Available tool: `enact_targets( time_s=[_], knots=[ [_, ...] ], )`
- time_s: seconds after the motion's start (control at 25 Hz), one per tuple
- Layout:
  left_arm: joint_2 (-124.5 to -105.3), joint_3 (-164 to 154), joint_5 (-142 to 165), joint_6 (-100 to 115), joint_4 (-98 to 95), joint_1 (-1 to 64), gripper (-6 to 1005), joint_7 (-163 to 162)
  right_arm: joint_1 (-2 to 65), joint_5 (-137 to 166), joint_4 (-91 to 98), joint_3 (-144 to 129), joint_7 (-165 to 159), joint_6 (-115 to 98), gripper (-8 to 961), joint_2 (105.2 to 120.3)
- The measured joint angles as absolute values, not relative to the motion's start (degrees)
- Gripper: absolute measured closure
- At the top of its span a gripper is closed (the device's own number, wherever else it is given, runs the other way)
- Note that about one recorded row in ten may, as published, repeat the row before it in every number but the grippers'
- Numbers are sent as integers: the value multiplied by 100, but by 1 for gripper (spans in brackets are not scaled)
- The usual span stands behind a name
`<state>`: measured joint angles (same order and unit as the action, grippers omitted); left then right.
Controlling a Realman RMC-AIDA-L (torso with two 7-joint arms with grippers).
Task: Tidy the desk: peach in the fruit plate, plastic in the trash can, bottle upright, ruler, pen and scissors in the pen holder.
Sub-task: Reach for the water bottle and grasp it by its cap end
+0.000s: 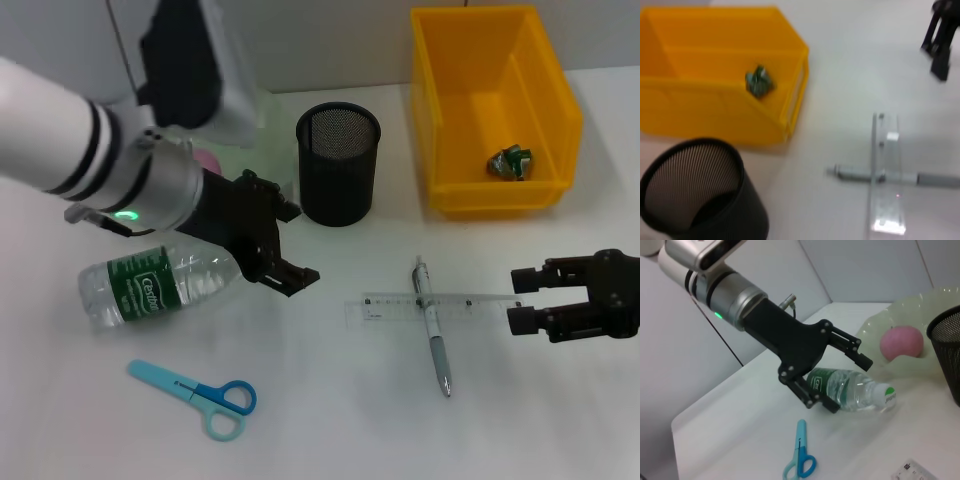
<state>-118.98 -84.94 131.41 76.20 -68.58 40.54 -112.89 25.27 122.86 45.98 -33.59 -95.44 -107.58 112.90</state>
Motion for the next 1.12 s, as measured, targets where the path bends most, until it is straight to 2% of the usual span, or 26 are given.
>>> enact_targets(
  time_s=[0.4, 1.12],
  knots=[
    [-11910, -9361, 14515, 7655, -7089, 4400, 197, -12448, 2450, 12382, 4571, -3357, -9475, -10774, 181, 11274],
    [-11909, -9772, 15084, 7442, -6948, 4414, 198, -12562, 2494, 12432, 4489, -3358, -9476, -10751, 181, 11312]
  ],
)
